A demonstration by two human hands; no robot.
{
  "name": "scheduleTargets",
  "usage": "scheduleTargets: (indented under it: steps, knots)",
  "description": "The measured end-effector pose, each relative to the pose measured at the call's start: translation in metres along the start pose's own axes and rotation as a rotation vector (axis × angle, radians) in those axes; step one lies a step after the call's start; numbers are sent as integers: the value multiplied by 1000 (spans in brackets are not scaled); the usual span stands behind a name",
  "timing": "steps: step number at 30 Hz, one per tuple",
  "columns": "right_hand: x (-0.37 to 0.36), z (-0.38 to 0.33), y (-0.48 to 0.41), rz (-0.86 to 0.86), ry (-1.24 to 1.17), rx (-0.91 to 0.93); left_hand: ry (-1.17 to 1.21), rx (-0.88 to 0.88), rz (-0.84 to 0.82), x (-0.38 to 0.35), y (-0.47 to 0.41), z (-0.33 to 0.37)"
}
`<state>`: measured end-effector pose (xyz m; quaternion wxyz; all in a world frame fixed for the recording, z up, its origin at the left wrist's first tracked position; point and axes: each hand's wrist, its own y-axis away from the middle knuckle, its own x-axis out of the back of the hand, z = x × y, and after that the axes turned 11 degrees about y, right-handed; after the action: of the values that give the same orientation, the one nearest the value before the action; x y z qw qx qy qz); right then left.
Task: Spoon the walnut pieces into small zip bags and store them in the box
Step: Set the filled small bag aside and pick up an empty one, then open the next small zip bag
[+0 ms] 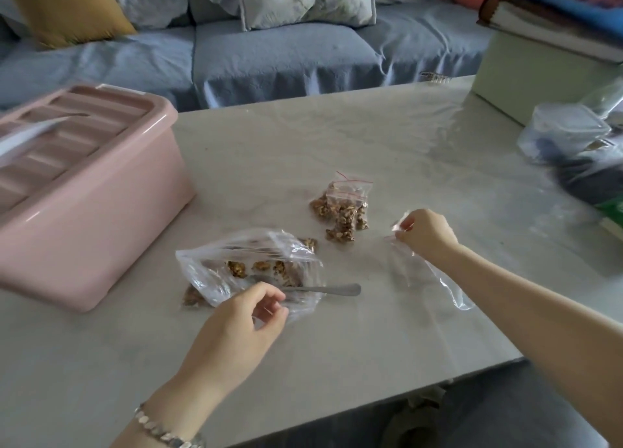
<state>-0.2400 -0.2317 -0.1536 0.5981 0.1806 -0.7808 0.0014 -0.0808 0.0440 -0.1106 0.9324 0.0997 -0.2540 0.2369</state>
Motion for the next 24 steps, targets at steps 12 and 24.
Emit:
scheduleTargets:
  steps: [12,24]
  knots:
    - [17,-67,140,428,-33,756,486,68,-9,-8,-12,39]
    - [4,-87,166,278,46,897,354,102,64,9,8,29]
